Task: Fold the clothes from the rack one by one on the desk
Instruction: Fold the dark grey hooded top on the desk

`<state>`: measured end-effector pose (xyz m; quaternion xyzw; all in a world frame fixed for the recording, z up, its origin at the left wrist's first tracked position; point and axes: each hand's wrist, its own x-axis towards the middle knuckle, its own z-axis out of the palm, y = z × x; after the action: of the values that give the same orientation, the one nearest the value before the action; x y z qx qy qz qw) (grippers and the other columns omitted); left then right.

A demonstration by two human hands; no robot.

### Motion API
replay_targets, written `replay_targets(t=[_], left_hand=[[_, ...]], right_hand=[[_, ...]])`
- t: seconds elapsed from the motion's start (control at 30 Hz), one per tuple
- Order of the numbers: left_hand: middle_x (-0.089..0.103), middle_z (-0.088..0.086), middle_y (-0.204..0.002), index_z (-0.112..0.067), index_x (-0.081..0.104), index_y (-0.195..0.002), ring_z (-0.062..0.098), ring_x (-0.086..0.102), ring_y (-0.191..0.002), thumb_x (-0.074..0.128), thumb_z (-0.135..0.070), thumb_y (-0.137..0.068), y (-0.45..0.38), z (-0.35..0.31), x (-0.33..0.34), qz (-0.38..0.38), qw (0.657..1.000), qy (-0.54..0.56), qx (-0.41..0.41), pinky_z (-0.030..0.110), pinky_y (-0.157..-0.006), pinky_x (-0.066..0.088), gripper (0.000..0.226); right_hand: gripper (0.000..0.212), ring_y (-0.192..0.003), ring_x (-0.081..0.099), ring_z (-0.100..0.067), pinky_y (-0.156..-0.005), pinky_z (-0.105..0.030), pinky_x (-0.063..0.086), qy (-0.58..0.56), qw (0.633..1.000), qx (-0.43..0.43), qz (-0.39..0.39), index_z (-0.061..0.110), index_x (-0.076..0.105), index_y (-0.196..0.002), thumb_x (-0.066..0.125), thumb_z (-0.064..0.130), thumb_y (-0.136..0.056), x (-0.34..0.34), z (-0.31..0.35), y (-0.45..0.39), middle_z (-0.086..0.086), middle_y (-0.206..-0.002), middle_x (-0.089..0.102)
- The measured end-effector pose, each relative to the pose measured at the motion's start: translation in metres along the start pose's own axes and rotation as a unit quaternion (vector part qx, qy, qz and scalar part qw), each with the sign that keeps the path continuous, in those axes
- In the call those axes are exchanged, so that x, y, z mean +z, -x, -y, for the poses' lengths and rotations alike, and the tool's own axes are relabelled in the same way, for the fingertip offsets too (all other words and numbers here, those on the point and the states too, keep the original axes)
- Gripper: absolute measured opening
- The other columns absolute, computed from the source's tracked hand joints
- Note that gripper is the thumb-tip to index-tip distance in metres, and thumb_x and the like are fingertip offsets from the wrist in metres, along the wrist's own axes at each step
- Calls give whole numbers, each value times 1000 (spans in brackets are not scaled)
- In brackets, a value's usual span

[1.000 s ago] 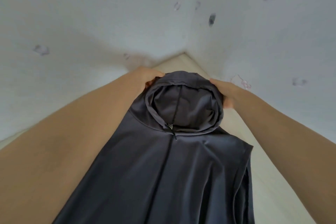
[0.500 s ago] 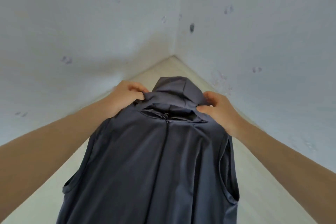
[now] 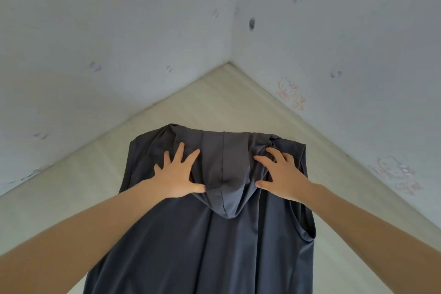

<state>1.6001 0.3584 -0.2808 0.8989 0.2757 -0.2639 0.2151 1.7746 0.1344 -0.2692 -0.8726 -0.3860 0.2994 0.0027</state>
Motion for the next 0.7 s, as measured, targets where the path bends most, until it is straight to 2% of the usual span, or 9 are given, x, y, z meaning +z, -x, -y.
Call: replay_targets(t=[0.1,0.33,0.47,0.57,0.63,0.7], left_hand=[[-37,0,-154,-44,-17,-149,47,-24,-141,62,-76,-70,-14,-2,10,1,1000,-27,-4,69,-111,3,116],[-36,-1,-155,-43,-14,-150,46,-25,-141,64,-74,-70,-54,0,-21,-17,998,-54,24,69,-110,0,116],[-34,0,-156,-42,-11,-151,46,-22,-142,65,-71,-72,-77,-4,-36,-33,997,-67,37,69,-112,2,114],[-31,1,-157,-40,-8,-152,46,-19,-143,67,-68,-74,-82,-12,-44,-33,996,-72,33,69,-112,3,112],[-26,3,-159,-37,-4,-153,47,-18,-143,70,-57,-78,-77,-26,-47,-31,996,-80,7,68,-112,1,107],[-17,7,-161,-33,3,-155,48,-19,-142,68,-32,-86,-62,-50,-47,-60,995,-80,-18,66,-114,-1,94]], right_hand=[[80,-142,6,-43,-112,-56,26,33,999,14,-10,40,15,-149,60,53,-85,6,-2,-13,3,-159,-1],[81,-144,3,-43,-114,-58,20,20,999,36,-23,41,14,-149,62,51,-84,-11,-17,-49,5,-160,-1],[82,-146,7,-38,-116,-55,18,6,999,31,-24,38,17,-150,62,52,-83,-23,-28,-69,3,-161,4],[71,-144,21,-27,-117,-43,18,-39,996,16,-74,24,30,-149,64,34,-87,-36,-29,-68,-7,-157,23],[58,-140,31,-28,-115,-38,24,-81,989,24,-118,19,40,-143,61,22,-90,-47,-30,-61,-9,-151,33],[47,-134,38,-30,-110,-36,29,-97,984,38,-142,13,48,-137,57,14,-91,-57,-36,-54,-12,-146,40]])
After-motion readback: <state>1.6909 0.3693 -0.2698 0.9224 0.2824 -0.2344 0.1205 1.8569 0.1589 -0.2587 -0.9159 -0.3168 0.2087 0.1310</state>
